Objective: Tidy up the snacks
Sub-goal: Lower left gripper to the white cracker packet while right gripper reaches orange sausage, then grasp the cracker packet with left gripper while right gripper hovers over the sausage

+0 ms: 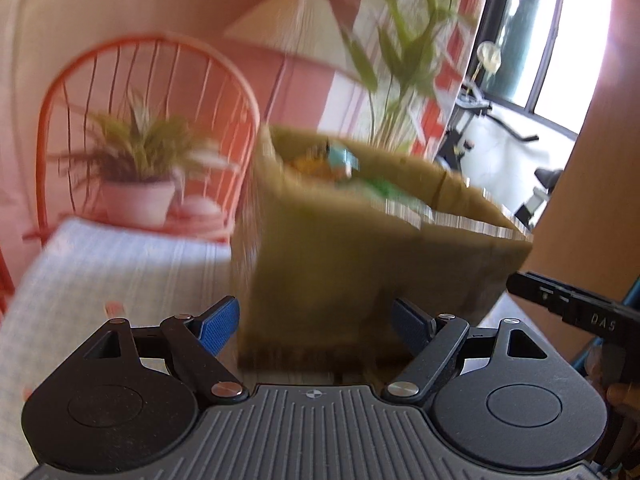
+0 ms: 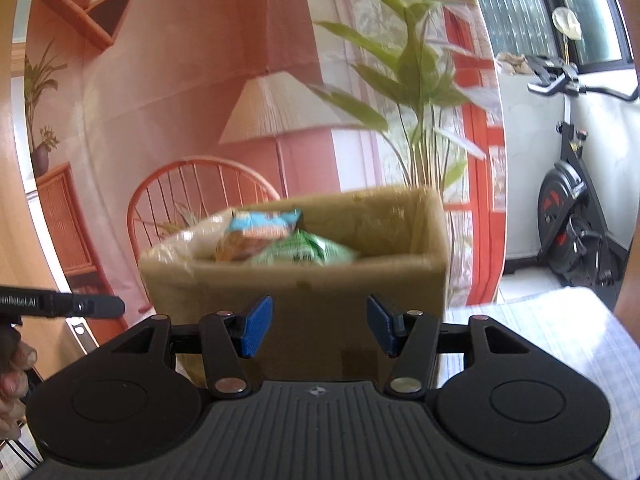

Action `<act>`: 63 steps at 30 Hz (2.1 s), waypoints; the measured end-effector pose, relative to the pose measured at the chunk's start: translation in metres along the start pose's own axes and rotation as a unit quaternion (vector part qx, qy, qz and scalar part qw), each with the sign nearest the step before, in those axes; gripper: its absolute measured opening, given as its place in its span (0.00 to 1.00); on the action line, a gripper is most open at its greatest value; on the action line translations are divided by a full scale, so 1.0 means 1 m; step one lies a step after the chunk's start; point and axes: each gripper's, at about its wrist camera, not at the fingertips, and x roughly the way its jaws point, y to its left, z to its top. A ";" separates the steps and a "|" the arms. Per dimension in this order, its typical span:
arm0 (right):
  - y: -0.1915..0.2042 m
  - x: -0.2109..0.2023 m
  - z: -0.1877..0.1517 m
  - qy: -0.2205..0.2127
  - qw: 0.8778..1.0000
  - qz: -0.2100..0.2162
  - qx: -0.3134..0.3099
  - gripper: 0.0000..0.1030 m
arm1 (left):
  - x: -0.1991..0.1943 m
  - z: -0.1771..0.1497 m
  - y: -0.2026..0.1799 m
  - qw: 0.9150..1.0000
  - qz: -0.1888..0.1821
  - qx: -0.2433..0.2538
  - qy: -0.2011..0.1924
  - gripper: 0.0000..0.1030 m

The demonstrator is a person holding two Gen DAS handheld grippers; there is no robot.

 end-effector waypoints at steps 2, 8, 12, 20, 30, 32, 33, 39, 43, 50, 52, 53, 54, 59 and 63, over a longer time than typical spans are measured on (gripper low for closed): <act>-0.002 0.000 -0.009 0.011 1.000 -0.002 0.001 0.55 | 0.007 -0.013 -0.001 1.000 -0.003 0.000 0.012 0.82; -0.010 0.004 -0.037 0.046 0.999 -0.012 0.012 0.55 | 0.032 -0.039 -0.014 0.998 -0.028 0.032 0.049 0.82; -0.013 0.011 -0.051 0.074 0.997 -0.031 0.013 0.55 | 0.057 -0.057 -0.029 0.993 -0.057 0.071 0.080 0.82; -0.023 0.017 -0.075 0.117 0.992 -0.051 0.019 0.55 | 0.096 -0.086 -0.055 0.980 -0.082 0.135 0.120 0.82; -0.038 0.019 -0.089 0.139 0.987 -0.064 0.043 0.55 | 0.119 -0.095 -0.078 0.970 -0.089 0.179 0.140 0.73; -0.039 0.020 -0.092 0.143 0.987 -0.065 0.043 0.55 | 0.119 -0.096 -0.077 0.969 -0.098 0.175 0.143 0.66; -0.039 0.020 -0.093 0.144 0.986 -0.066 0.043 0.55 | 0.119 -0.097 -0.077 0.970 -0.097 0.176 0.140 0.65; -0.043 0.028 -0.094 0.153 0.986 -0.061 0.038 0.55 | 0.111 -0.089 -0.063 0.977 -0.093 0.134 0.136 0.43; -0.040 0.044 -0.089 0.168 0.985 -0.044 0.002 0.55 | 0.102 -0.081 -0.053 0.980 -0.087 0.116 0.133 0.38; -0.044 0.057 -0.080 0.161 0.986 -0.048 0.001 0.55 | 0.103 -0.085 -0.061 0.977 -0.086 0.135 0.139 0.63; -0.045 0.056 -0.080 0.162 0.986 -0.050 0.005 0.55 | 0.105 -0.085 -0.064 0.976 -0.090 0.143 0.136 0.64; -0.047 0.055 -0.081 0.163 0.985 -0.052 0.006 0.55 | 0.107 -0.085 -0.067 0.975 -0.091 0.150 0.139 0.64; -0.048 0.054 -0.083 0.165 0.985 -0.054 0.008 0.55 | 0.110 -0.086 -0.070 0.973 -0.091 0.157 0.143 0.64; -0.057 0.046 -0.089 0.171 0.983 -0.063 0.026 0.55 | 0.118 -0.093 -0.083 0.963 -0.093 0.206 0.147 0.68; -0.061 0.038 -0.097 0.176 0.981 -0.067 0.040 0.55 | 0.118 -0.092 -0.078 0.964 -0.097 0.193 0.152 0.69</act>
